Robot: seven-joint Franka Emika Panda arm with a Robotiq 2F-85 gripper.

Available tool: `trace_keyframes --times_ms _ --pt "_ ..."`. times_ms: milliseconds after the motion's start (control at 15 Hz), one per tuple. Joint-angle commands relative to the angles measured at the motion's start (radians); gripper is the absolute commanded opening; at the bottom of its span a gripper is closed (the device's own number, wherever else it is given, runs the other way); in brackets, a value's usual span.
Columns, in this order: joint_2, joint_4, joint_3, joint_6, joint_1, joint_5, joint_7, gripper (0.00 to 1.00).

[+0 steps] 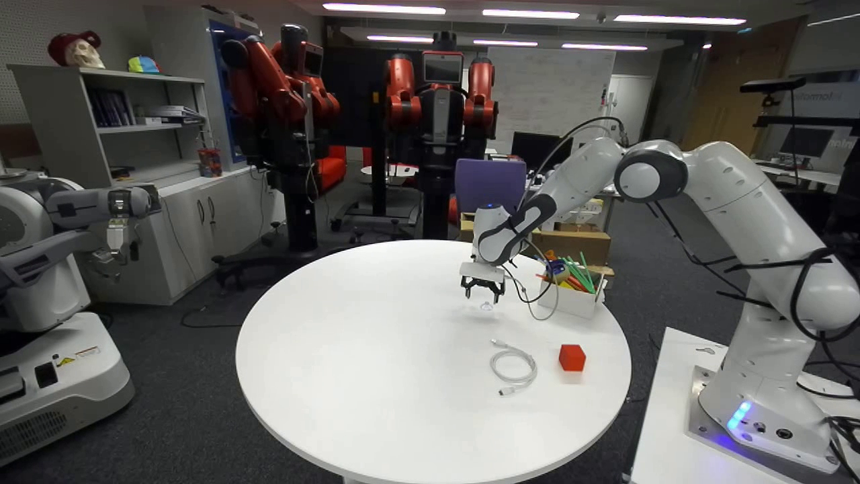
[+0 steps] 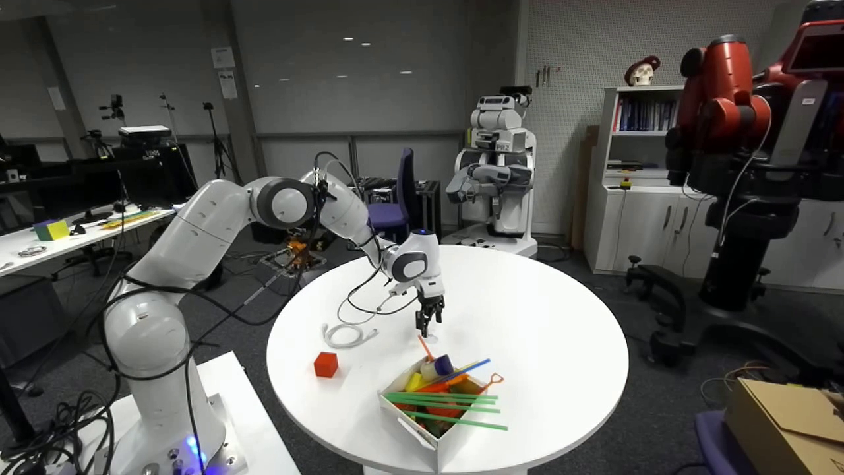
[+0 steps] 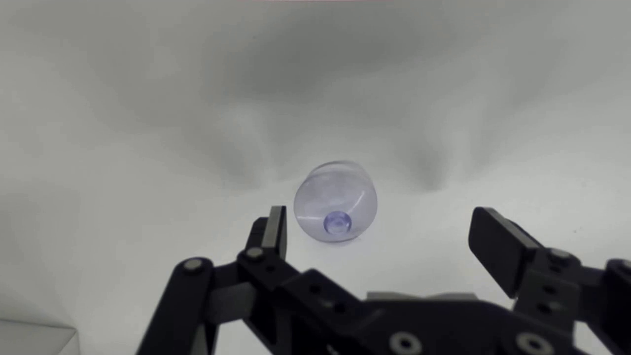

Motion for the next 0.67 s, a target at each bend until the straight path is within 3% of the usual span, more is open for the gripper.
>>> trace_keyframes --times_ms 0,67,200,267,600 --pt "0.037 0.057 -0.012 -0.045 -0.006 0.013 0.011 0.99" --pt "0.043 0.060 -0.013 -0.047 -0.006 0.013 0.010 0.97" --pt "0.050 0.062 -0.012 -0.049 -0.007 0.014 0.004 0.72" --pt "0.049 0.059 -0.013 -0.046 -0.005 0.013 0.005 0.71" --pt "0.030 0.055 -0.006 -0.046 -0.005 0.016 -0.002 0.33"
